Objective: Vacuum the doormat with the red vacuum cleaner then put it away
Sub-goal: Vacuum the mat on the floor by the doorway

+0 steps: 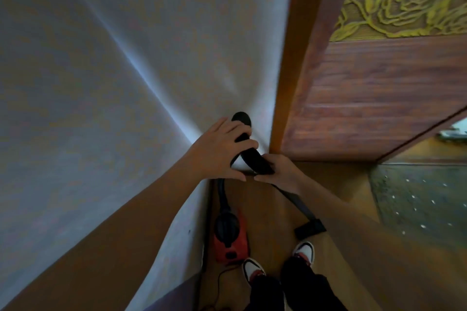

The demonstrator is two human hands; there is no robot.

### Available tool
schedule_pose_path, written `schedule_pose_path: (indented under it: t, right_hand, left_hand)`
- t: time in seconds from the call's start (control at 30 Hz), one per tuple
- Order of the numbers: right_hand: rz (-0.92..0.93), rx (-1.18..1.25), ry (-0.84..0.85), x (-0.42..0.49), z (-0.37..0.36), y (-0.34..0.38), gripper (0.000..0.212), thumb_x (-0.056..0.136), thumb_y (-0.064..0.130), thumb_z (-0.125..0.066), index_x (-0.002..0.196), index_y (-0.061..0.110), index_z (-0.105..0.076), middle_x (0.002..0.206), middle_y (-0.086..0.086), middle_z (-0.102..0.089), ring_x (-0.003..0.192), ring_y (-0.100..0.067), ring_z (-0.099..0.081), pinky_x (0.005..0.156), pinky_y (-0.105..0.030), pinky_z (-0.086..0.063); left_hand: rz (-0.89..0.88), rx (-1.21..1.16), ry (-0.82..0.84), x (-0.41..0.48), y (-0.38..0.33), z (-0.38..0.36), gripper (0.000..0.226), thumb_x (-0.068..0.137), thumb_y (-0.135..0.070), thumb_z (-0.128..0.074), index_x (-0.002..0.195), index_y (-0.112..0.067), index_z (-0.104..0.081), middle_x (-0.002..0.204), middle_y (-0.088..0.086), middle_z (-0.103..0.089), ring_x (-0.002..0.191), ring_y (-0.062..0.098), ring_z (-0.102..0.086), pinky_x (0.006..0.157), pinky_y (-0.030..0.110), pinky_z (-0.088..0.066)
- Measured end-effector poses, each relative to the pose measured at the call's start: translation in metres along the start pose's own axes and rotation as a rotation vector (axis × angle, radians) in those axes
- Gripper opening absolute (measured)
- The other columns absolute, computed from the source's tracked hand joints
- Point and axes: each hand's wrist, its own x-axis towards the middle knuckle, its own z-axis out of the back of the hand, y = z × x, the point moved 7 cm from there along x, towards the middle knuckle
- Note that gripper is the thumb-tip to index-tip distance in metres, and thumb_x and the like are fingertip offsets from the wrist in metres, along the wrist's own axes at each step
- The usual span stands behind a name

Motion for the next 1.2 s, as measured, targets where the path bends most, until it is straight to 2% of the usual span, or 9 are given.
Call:
schedule_pose_path:
  t: [0.07,0.17,0.33,0.47,0.63,0.8,0.87,1.03,1.2]
  right_hand:
    - [-0.013,0.041,-0.021,-0.016,0.008,-0.012,0.030,0.084,0.019,-0.084,0.107,0.024,-0.066,0.101,0.010,-0.068,0.097,-0.005,-0.065,0.083,-0.025,-0.050]
    - [-0.043,0.095,-0.034,-0.039,0.017,-0.030,0.034,0.082,0.020,-0.085,0.113,0.022,-0.070,0.105,0.008,-0.071,0.101,-0.003,-0.065,0.086,-0.027,-0.050]
    - [-0.098,0.196,-0.074,-0.081,0.041,-0.071,0.032,0.081,0.018,-0.086,0.111,0.021,-0.074,0.103,-0.004,-0.074,0.099,-0.017,-0.069,0.088,-0.039,-0.053]
    - [-0.142,0.237,-0.080,-0.117,0.054,-0.108,0.036,0.080,0.016,-0.086,0.113,0.023,-0.074,0.100,0.009,-0.074,0.095,-0.002,-0.068,0.084,-0.019,-0.051]
    - [-0.210,0.203,-0.073,-0.166,0.060,-0.161,0.036,0.081,0.014,-0.085,0.115,0.012,-0.074,0.106,-0.001,-0.075,0.102,-0.010,-0.068,0.090,-0.025,-0.052]
    - [-0.240,0.135,-0.057,-0.199,0.048,-0.202,0.030,0.085,0.014,-0.082,0.112,0.023,-0.071,0.100,0.016,-0.066,0.094,0.003,-0.058,0.079,-0.012,-0.042]
    - [-0.238,0.114,-0.067,-0.206,0.042,-0.212,0.032,0.086,0.014,-0.081,0.113,0.029,-0.070,0.101,0.021,-0.063,0.094,0.005,-0.057,0.078,-0.010,-0.042]
    - [-0.229,0.078,-0.117,-0.216,0.024,-0.234,0.035,0.086,0.017,-0.081,0.118,0.027,-0.072,0.110,0.015,-0.066,0.105,-0.007,-0.059,0.092,-0.031,-0.053]
    - [-0.356,-0.044,-0.235,-0.236,-0.007,-0.268,0.050,0.088,0.025,-0.077,0.135,0.031,-0.064,0.143,0.002,-0.054,0.135,-0.014,-0.039,0.116,-0.045,-0.032]
  left_hand:
    - [-0.013,-0.029,0.046,0.011,-0.011,-0.004,0.073,0.073,-0.079,-0.053,0.126,-0.029,-0.054,0.129,0.002,-0.053,0.125,0.025,-0.049,0.116,0.049,-0.026]
    - [-0.035,-0.112,0.089,0.030,-0.034,-0.010,0.059,0.081,-0.075,-0.052,0.113,-0.026,-0.055,0.110,-0.002,-0.058,0.104,0.019,-0.056,0.115,0.042,-0.029]
    - [0.027,-0.310,0.299,0.067,-0.078,-0.032,0.028,0.096,-0.047,-0.057,0.101,-0.023,-0.045,0.090,-0.007,-0.054,0.083,0.011,-0.047,0.070,0.017,-0.029]
    - [0.068,-0.513,0.412,0.085,-0.124,-0.063,0.029,0.098,-0.045,-0.055,0.103,-0.019,-0.043,0.081,-0.001,-0.058,0.062,0.012,-0.053,0.053,0.021,-0.037]
    - [0.249,-0.777,0.459,0.095,-0.185,-0.114,0.034,0.094,-0.044,-0.063,0.100,-0.019,-0.041,0.075,-0.004,-0.055,0.058,0.012,-0.054,0.053,0.023,-0.039]
    - [0.375,-1.049,0.615,0.092,-0.238,-0.170,0.040,0.092,-0.054,-0.060,0.121,-0.029,-0.050,0.097,-0.006,-0.067,0.084,0.010,-0.067,0.073,0.028,-0.054]
    - [0.391,-1.100,0.630,0.090,-0.251,-0.190,0.038,0.091,-0.055,-0.061,0.111,-0.023,-0.061,0.088,-0.007,-0.067,0.082,0.012,-0.066,0.073,0.027,-0.049]
    - [0.492,-1.302,0.597,0.079,-0.267,-0.231,0.029,0.096,-0.037,-0.063,0.096,-0.008,-0.064,0.076,-0.003,-0.061,0.070,0.009,-0.059,0.068,0.022,-0.045]
    - [0.546,-1.425,0.556,0.062,-0.279,-0.265,0.026,0.094,-0.034,-0.066,0.098,-0.009,-0.064,0.077,-0.002,-0.062,0.071,0.009,-0.060,0.064,0.015,-0.046]
